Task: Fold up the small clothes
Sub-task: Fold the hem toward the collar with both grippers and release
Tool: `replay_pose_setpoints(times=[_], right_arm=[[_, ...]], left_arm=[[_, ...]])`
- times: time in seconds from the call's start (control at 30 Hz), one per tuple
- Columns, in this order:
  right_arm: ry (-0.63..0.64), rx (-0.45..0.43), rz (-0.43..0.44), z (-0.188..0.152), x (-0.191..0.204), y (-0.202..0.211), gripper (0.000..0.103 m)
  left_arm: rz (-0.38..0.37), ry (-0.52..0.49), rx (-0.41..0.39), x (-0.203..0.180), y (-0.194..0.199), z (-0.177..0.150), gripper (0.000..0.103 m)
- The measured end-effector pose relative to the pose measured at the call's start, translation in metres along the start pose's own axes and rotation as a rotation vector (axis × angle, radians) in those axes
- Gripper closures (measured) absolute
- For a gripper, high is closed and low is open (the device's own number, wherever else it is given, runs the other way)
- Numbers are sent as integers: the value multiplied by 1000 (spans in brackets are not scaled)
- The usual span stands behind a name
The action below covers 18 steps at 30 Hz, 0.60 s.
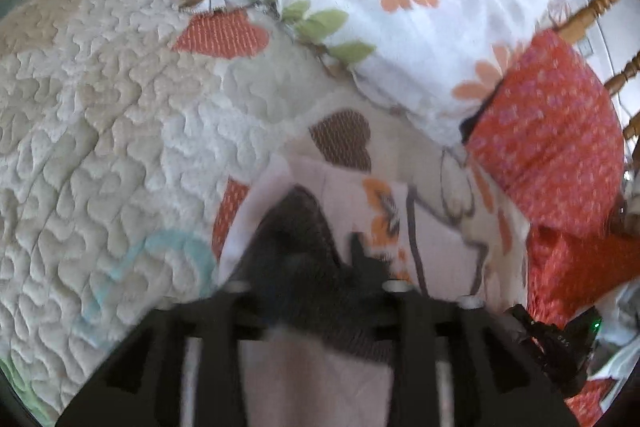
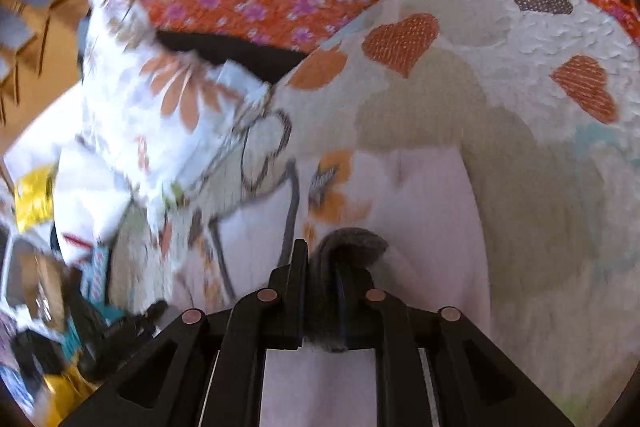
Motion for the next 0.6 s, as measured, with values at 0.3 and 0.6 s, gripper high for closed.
replay_pose_setpoints(times=[0.3,0.6], right_arm=[[41,-96,-90,26,-9,9,58],[305,57,-15,-25,48,1,58]], left_arm=[[58,-77,-28,-11,21,-2,35],[173,-266,99,5,18,-44,35]])
Point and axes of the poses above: each gripper's, at about its wrist camera, not at the fingertips, and y roughly against the way its jaws point, x to its left, z to its top, the point moved 6 cm from there along -y, roughly the way its jaws point, and after that the axes turned 1 degree about y, right-handed, at the moved point
